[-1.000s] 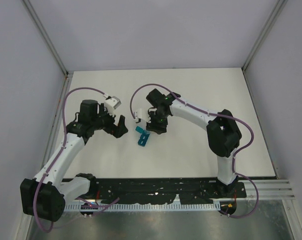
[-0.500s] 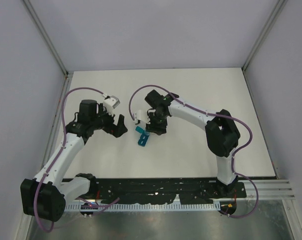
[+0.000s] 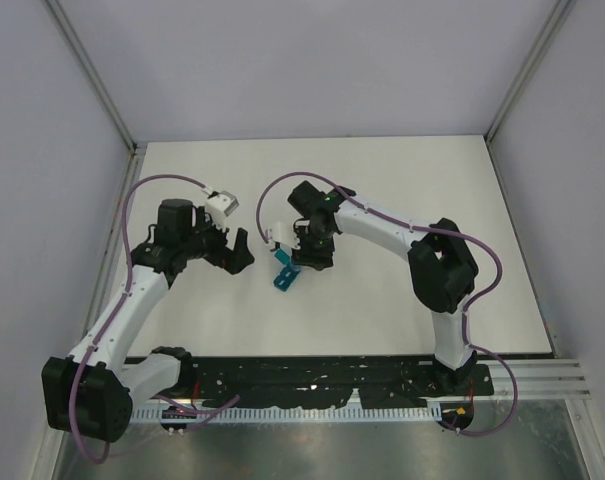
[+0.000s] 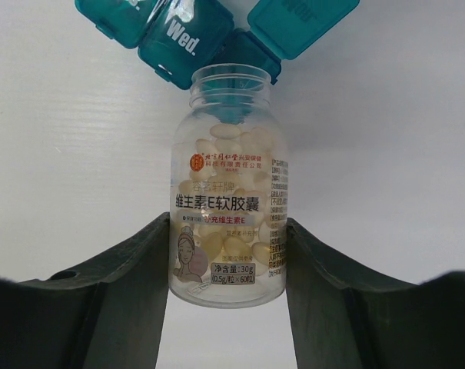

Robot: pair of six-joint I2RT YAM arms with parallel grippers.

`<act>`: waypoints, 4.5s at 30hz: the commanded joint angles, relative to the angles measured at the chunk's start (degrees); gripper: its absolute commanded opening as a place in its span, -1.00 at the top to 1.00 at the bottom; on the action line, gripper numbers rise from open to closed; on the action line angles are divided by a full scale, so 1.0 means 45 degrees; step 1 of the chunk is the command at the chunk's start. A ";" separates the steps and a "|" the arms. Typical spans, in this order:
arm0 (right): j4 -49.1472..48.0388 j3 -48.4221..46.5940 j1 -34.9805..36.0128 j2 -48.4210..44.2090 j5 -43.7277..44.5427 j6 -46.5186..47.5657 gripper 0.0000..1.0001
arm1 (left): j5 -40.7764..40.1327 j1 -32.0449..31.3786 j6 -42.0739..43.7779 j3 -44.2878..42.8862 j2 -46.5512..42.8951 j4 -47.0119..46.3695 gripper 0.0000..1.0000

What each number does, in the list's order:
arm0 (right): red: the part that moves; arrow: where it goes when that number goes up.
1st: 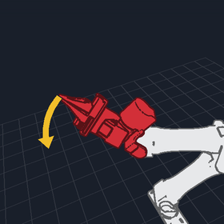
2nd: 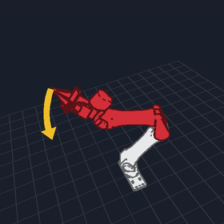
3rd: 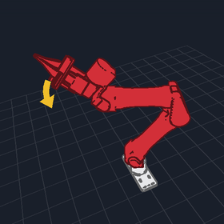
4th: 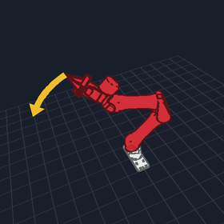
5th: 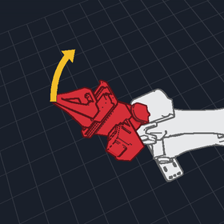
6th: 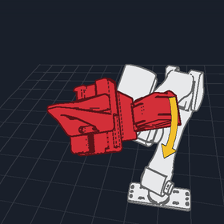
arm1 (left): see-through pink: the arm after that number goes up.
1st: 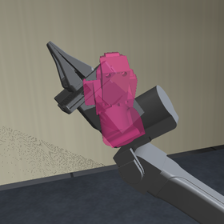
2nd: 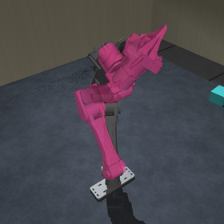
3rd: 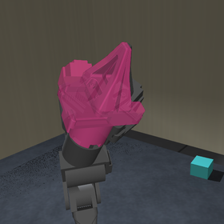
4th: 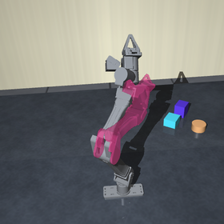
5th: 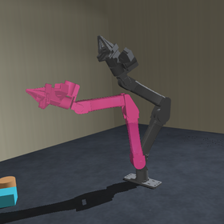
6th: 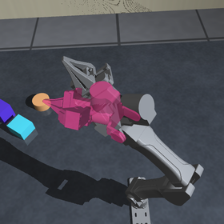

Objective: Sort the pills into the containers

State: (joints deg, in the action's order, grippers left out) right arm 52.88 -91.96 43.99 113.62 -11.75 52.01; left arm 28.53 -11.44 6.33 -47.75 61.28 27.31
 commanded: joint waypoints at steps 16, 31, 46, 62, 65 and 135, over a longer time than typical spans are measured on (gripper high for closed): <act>0.0319 -0.0716 0.0186 0.0004 0.0326 0.0298 0.89 | 0.0456 0.0297 -0.0234 -0.0112 0.0055 -0.0131 -0.99; 0.0474 -0.0814 0.0225 0.0004 0.0482 0.0376 0.88 | 0.0573 0.0374 -0.0293 -0.0132 0.0114 -0.0092 -0.99; 0.0533 -0.0892 0.0245 0.0024 0.0501 0.0376 0.89 | 0.0690 0.0433 -0.0312 -0.0132 0.0192 -0.0092 -0.99; 0.0202 -0.0618 0.0264 -0.0191 0.0443 0.0239 0.88 | 0.0749 0.0531 -0.0351 -0.0132 0.0231 -0.0053 -0.99; 0.0163 -0.0560 0.0245 -0.0250 0.0404 0.0220 0.88 | 0.0768 0.0531 -0.0332 -0.0151 0.0231 -0.0053 -0.99; -0.4094 0.3248 0.0010 -0.3628 -0.0651 -0.1791 0.88 | 0.0593 0.0668 -0.0312 -0.0230 0.0758 0.0064 -0.99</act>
State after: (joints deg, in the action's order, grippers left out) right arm 39.66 -78.32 44.38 101.78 -12.78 46.09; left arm 30.94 -8.86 4.95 -47.75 64.45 27.97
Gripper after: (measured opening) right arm 0.587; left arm 0.996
